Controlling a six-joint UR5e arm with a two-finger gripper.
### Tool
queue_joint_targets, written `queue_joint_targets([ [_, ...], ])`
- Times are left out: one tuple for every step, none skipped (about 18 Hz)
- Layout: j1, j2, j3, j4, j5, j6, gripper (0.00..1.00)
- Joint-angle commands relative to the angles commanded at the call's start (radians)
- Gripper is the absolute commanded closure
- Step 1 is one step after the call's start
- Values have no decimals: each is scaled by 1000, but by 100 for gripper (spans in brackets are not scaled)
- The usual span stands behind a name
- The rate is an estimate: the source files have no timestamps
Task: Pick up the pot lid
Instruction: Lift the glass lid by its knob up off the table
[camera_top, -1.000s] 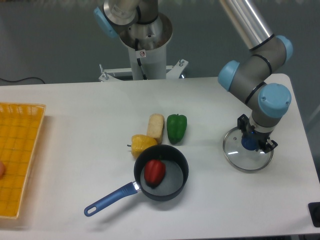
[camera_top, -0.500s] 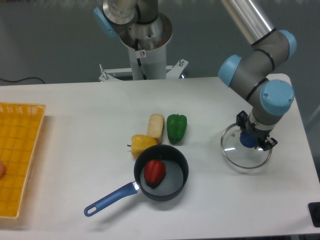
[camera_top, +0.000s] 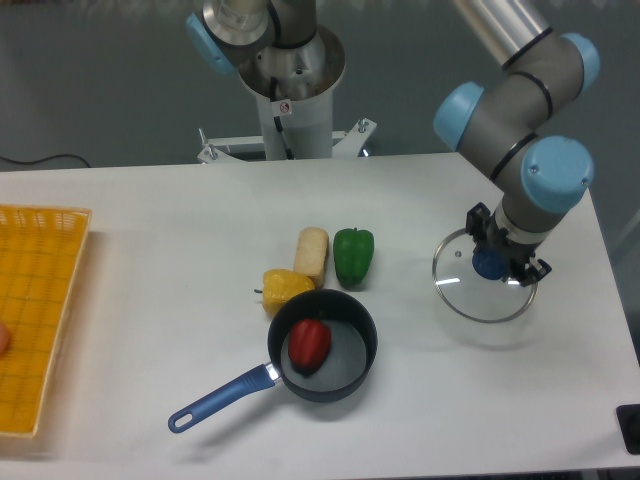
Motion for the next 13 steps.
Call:
queue_joint_targets([
  [-2,11,0,-11,-5,0,59],
  [-12,18,0,-16,-9,0,59],
  [-21,26,0,-19,-11,-6,59],
  [-28,31,0,-22,-12,-17,59],
  [-37,35,-2,-25,-23,-29,59],
  [-43,40,0,-34,-29,-34,59],
  [-46,52,0,-42,-29,-34,59],
  [-54,58,-2,-55,-31,-34,59],
  [-63,60,0,-68,-31,-34,59],
  [-67,63,-2,-74,-31,-37,59],
  [-69,69,-9,-72,-31,-37,59],
  [-78,72,-9,-72,-31,-37,59],
  [-92,75,-9,-72,-32,-49,59],
])
